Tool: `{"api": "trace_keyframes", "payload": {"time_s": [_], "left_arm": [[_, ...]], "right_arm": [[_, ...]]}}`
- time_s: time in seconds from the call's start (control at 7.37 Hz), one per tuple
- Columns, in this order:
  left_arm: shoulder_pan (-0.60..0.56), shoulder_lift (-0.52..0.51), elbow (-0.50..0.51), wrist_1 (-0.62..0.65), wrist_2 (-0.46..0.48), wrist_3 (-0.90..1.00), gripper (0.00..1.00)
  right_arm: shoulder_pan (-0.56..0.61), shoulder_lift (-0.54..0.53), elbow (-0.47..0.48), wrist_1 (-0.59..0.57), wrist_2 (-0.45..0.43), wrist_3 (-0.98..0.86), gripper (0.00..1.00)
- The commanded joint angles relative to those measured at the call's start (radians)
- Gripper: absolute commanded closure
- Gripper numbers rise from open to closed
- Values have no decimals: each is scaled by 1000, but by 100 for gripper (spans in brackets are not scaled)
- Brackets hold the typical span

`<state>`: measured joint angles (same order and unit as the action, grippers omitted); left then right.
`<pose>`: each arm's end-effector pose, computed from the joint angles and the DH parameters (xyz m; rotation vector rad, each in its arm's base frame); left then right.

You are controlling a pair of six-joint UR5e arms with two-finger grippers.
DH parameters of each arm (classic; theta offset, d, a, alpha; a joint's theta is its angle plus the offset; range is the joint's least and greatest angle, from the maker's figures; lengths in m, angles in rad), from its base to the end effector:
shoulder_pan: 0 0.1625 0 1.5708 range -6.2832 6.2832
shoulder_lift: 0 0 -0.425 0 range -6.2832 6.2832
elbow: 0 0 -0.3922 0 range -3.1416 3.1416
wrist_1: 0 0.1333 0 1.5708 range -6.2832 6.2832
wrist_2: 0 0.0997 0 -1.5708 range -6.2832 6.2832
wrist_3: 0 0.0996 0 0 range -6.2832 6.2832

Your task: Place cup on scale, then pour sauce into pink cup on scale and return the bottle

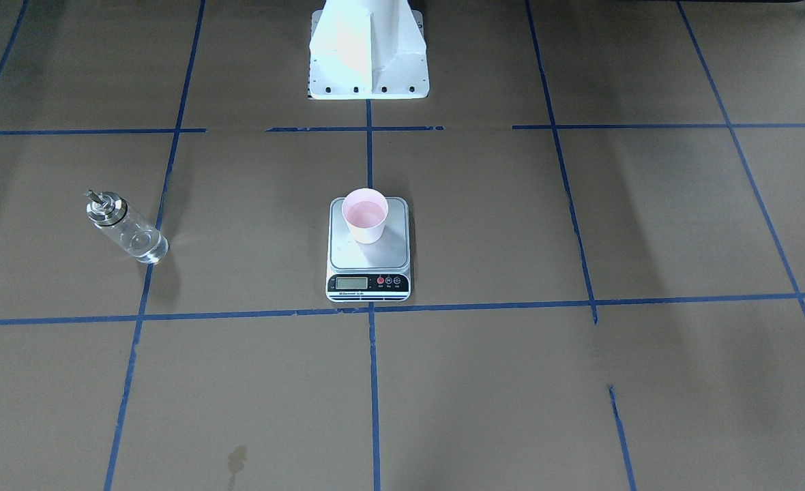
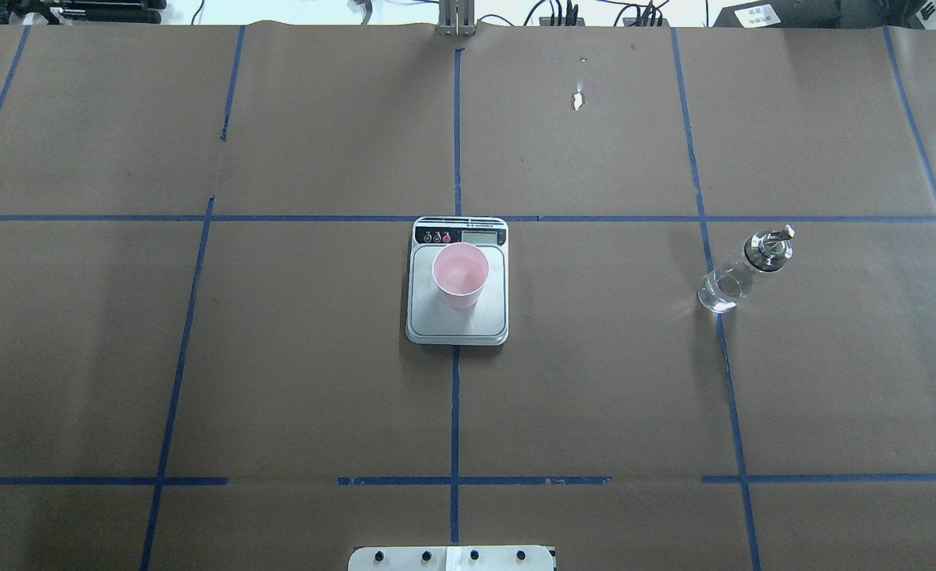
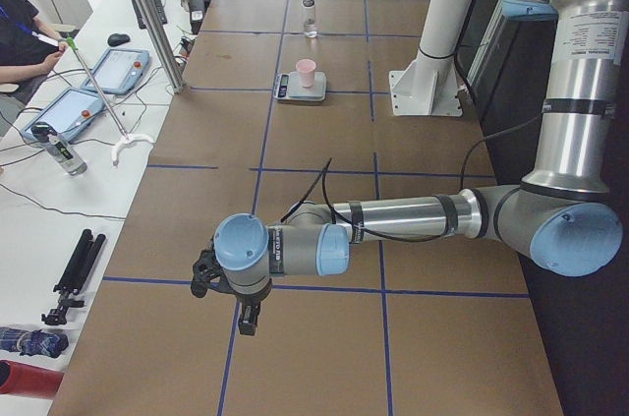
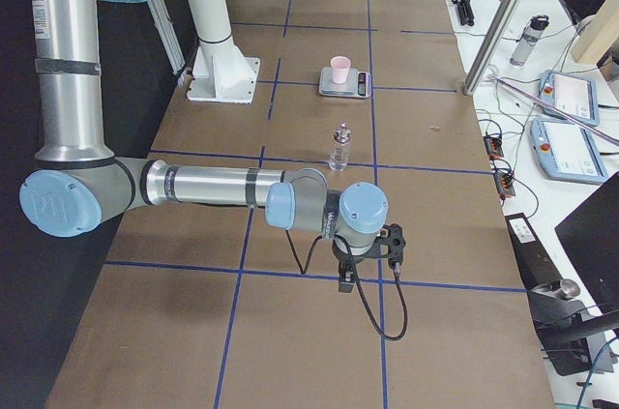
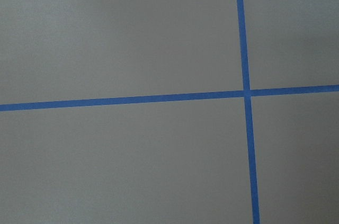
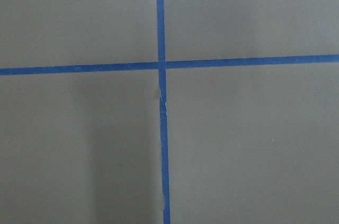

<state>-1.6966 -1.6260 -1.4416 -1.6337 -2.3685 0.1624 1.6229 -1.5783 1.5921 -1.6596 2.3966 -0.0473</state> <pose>-0.1260 -0.5017 0.6865 0.1042 0.7910 0.0302 0.0852 -0.4795 0.6569 -0.0296 -0.8279 0.0355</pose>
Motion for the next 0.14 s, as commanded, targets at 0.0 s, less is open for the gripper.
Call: {"api": "trace_keyframes", "payload": {"time_s": [0.0], "left_arm": [[0,0,-2,0,0,0,0]], "right_arm": [[0,1,2,1,-1,-2,0]]}}
